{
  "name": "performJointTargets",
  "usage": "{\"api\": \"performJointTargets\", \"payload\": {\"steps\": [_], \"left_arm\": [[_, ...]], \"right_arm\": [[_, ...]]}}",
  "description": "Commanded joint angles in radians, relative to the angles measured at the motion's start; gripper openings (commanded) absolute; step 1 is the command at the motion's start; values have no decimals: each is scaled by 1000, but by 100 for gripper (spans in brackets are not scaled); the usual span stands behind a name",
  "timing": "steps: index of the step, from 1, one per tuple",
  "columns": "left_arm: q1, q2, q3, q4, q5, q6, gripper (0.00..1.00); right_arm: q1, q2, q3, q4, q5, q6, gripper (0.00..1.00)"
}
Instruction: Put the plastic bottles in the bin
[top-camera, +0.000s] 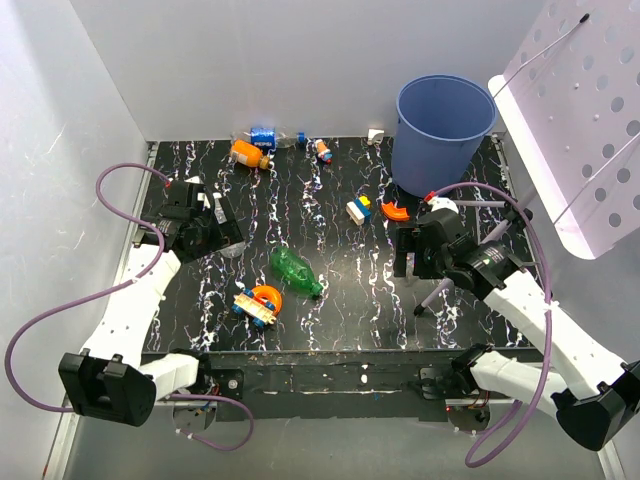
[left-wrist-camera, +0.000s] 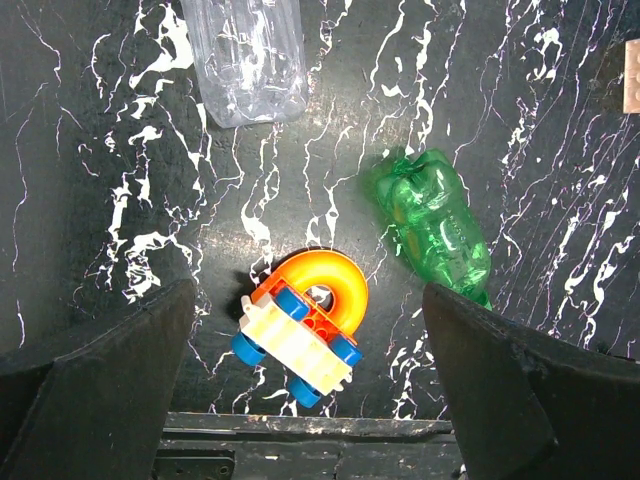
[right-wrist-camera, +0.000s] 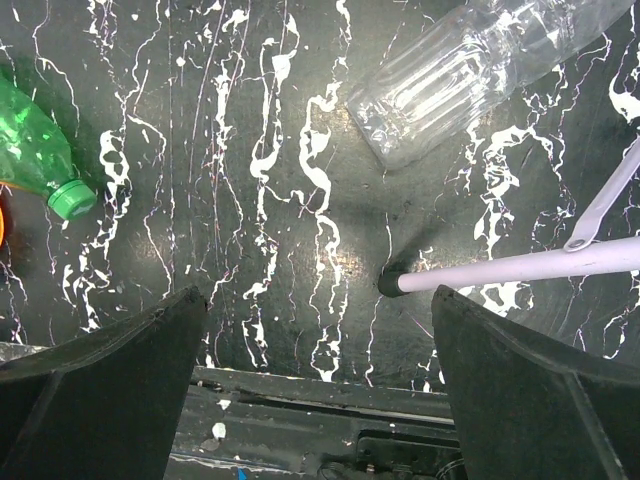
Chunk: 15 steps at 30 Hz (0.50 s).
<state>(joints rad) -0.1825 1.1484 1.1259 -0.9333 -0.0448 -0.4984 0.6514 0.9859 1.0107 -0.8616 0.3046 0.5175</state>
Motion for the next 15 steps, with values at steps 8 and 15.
{"api": "performJointTargets", "payload": {"steps": [8, 15], "left_arm": [[0, -53, -8, 25, -10, 4, 98], [0, -50, -24, 27, -3, -2, 98]], "right_arm": [[5, -32, -15, 44, -16, 0, 100], [7, -59, -29, 44, -28, 3, 100]]}}
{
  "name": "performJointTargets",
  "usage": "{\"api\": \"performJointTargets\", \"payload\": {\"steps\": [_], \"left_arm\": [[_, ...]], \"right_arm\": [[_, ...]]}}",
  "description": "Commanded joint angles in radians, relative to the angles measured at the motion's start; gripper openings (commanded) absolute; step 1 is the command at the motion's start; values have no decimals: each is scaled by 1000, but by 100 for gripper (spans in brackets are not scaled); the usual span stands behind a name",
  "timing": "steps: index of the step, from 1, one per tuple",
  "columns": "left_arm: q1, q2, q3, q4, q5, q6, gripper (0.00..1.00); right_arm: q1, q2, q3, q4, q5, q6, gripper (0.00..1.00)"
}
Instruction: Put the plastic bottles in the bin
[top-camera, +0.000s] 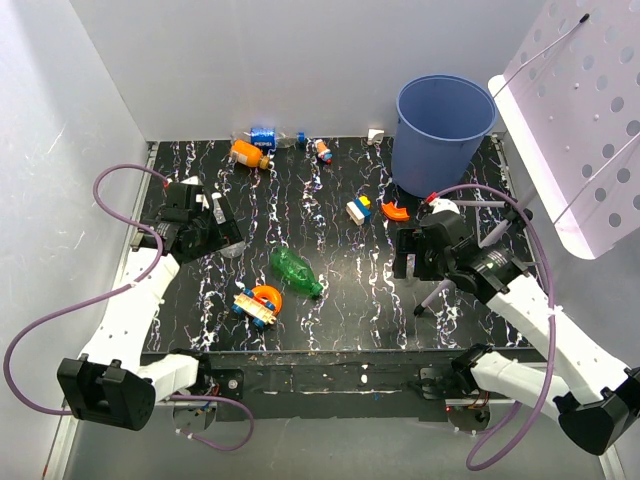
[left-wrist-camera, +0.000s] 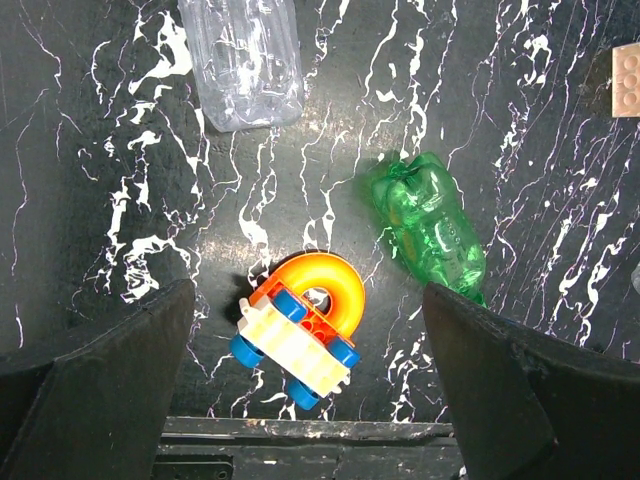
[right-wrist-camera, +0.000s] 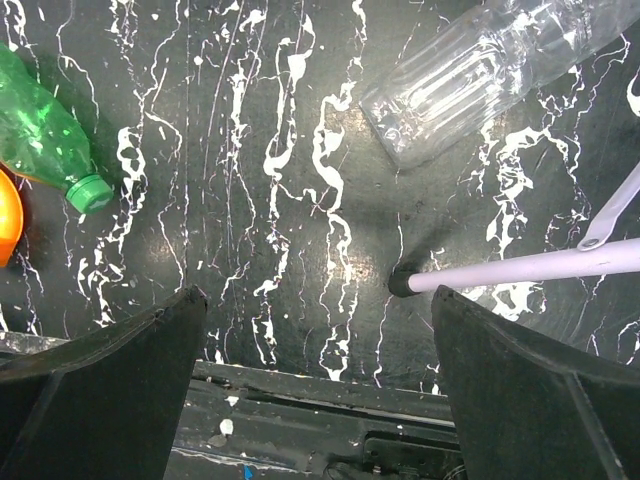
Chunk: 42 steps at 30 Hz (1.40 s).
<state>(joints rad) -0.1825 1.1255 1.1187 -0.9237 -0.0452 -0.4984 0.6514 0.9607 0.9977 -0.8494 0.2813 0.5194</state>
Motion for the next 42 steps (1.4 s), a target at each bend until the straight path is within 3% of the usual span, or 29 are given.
{"api": "performJointTargets", "payload": {"steps": [1, 7, 11, 18, 23, 33, 42], "left_arm": [[0, -27, -23, 17, 17, -2, 98], [-29, -59, -124, 8, 45, -121, 98], [-135, -56, -181, -1, -47, -221, 98], [-256, 134, -85, 16, -125, -345, 98], [-343, 253, -79, 166, -107, -477, 98], [-356, 416, -132, 453, -36, -451, 98], [-357, 543, -108, 491, 27, -431, 88]], "right_arm": [[7, -43, -22, 33, -7, 4, 100], [5, -82, -71, 76, -36, 4, 100], [5, -51, -57, 79, -50, 1, 100], [8, -14, -25, 84, -62, 4, 100], [11, -25, -22, 70, -56, 24, 100], [14, -74, -50, 47, -54, 51, 100], [19, -54, -21, 36, -94, 56, 100]]}}
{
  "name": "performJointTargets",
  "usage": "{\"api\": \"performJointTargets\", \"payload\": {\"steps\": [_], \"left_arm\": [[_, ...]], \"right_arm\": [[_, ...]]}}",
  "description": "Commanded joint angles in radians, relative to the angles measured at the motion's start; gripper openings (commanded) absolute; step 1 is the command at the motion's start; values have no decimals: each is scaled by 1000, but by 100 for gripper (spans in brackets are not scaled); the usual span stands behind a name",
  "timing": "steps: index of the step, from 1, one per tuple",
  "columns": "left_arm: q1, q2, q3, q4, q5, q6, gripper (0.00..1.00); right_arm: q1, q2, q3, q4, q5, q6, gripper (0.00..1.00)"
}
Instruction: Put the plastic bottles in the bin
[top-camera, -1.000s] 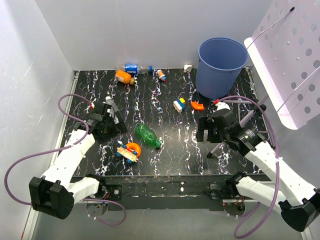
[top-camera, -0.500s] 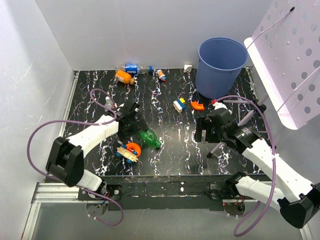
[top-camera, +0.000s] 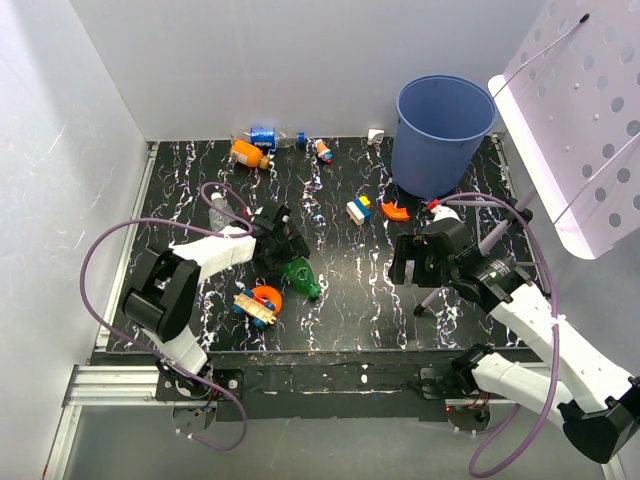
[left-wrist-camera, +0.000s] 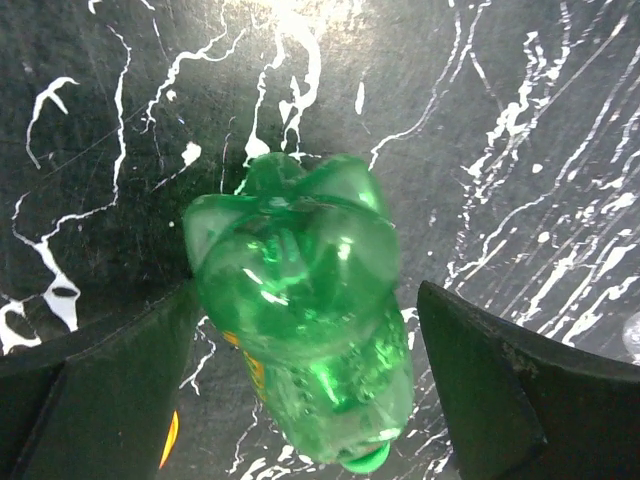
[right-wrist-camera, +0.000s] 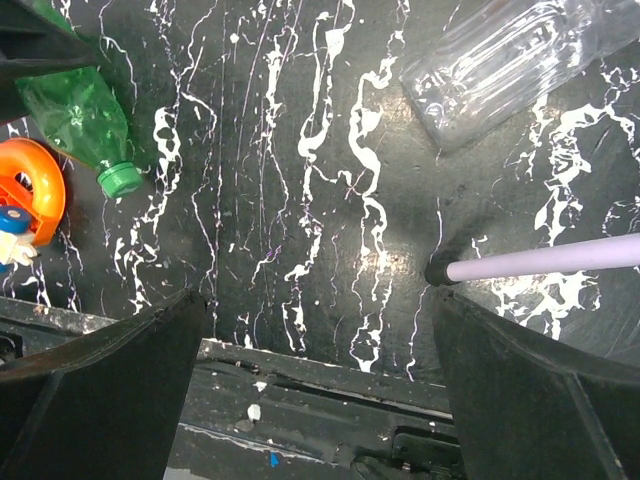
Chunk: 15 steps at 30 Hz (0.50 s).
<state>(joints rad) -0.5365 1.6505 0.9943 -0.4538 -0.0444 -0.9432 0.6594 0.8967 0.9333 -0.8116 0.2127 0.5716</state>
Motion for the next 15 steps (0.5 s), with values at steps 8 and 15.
{"api": "performJointTargets", "payload": {"steps": [8, 15], "left_arm": [[-3, -17, 76, -19, 92, 79, 56], [-3, -116, 141, -42, 250, 130, 49]], "right_arm": [[19, 77, 122, 81, -168, 40, 100], [92, 195, 134, 348, -331, 113, 100]]}}
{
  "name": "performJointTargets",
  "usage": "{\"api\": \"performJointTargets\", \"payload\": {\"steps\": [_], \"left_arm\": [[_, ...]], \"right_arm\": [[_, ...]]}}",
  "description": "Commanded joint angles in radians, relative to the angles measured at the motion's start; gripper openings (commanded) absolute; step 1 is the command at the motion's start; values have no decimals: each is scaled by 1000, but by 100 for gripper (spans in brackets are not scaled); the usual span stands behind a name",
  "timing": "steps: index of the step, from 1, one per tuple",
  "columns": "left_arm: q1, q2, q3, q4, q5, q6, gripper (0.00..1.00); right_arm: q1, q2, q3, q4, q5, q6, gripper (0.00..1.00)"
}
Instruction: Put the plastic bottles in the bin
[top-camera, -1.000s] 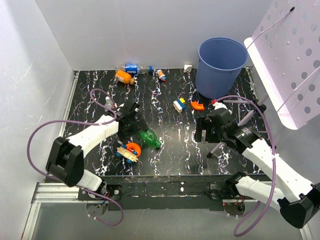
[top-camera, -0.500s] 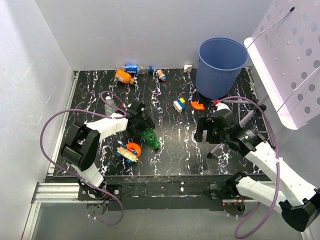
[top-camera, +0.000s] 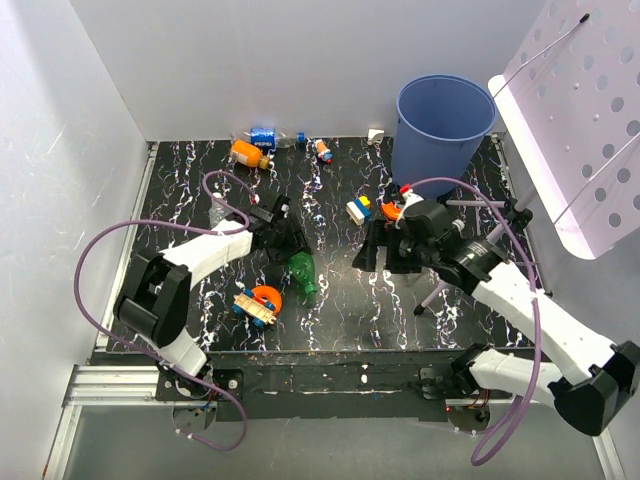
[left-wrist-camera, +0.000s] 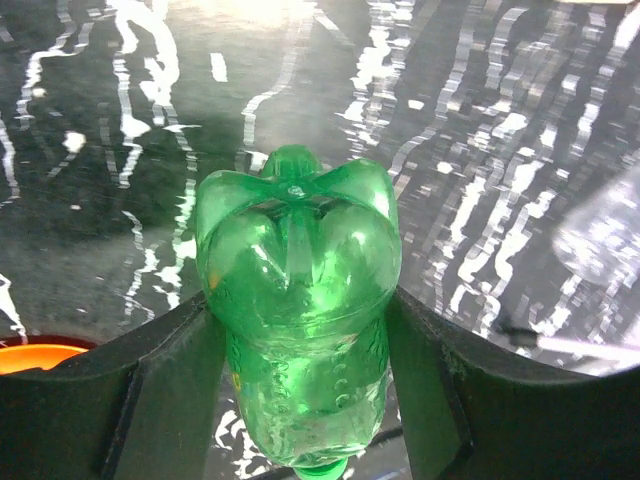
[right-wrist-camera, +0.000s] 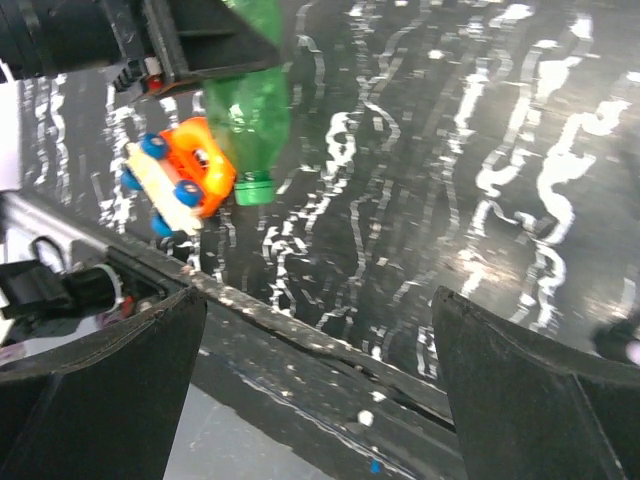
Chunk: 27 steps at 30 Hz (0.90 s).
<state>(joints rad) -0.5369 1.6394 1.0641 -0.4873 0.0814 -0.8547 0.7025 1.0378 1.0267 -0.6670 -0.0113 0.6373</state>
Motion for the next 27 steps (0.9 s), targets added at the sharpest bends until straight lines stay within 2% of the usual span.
{"api": "performJointTargets", "payload": {"steps": [1, 6, 10, 16, 21, 25, 27], "left_arm": [[-3, -115, 82, -5, 158, 39, 49], [-3, -168, 123, -5, 264, 31, 49], [-3, -208, 120, 16, 308, -3, 49], [-3, -242, 119, 38, 319, -26, 49], [-2, -263, 109, 36, 281, -30, 49], [-3, -274, 117, 35, 244, -20, 50], [-2, -276, 122, 27, 222, -14, 50]], "right_arm": [[64, 73, 47, 227, -105, 47, 100], [109, 180, 82, 316, -185, 38, 100], [127, 229, 87, 343, -162, 38, 100], [129, 284, 85, 392, -193, 65, 84], [135, 314, 88, 409, -213, 94, 53], [147, 317, 72, 435, -231, 119, 52], [155, 321, 69, 448, -249, 130, 58]]}}
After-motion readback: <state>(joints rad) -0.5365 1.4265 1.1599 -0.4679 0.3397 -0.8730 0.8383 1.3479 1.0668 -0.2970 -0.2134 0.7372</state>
